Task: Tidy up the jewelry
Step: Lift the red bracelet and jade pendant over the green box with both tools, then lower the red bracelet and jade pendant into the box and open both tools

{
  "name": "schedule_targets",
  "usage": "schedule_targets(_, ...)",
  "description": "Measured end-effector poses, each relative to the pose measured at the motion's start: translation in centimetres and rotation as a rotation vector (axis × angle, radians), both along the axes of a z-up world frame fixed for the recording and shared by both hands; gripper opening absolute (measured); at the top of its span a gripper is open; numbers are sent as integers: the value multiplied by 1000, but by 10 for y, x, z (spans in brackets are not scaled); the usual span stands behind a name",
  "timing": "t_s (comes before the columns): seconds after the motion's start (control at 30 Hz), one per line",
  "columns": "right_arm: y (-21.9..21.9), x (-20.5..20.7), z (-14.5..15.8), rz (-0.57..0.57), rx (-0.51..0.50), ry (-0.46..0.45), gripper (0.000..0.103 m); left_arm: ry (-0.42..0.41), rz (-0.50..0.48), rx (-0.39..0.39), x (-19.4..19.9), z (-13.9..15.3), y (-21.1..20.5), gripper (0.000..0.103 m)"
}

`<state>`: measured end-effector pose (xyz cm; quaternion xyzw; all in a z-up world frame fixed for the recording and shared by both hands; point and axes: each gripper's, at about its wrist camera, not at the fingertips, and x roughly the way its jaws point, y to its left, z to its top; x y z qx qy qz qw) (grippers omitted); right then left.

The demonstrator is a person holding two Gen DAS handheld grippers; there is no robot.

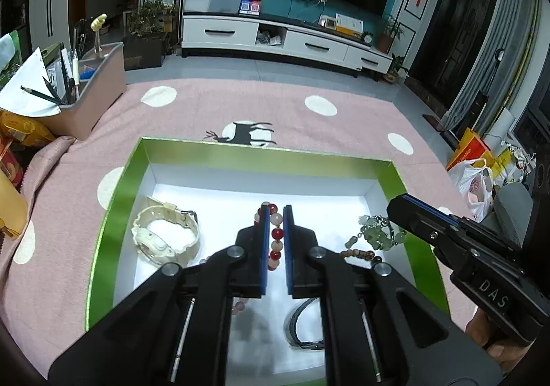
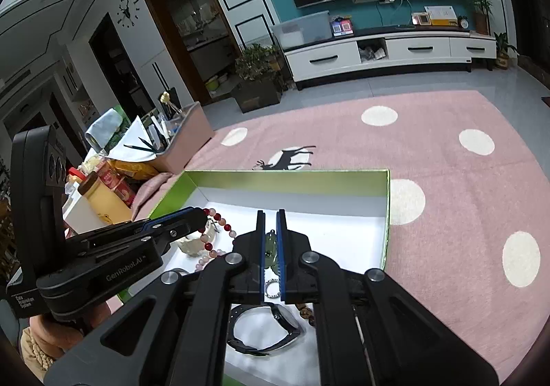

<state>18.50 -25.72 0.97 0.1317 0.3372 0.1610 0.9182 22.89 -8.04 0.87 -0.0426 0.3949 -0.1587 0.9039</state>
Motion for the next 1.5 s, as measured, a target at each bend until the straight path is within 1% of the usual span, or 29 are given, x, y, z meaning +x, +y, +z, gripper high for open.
schedule_targets(0.2, 3, 6, -5, -9, -12, 17, 5, 19, -5, 20, 3, -11, -7, 7)
schedule_targets(0.87, 12, 15, -18, -29, -44, 72, 5, 61, -7, 42, 8, -24, -15, 7)
schedule_targets(1.27, 11, 16, -21, -30, -53, 79, 5, 71, -5, 54, 9, -29, -18, 7)
schedule_targets(1.5, 9, 16, -23, -38, -56, 80, 5, 81, -6, 46, 10, -31, -15, 7)
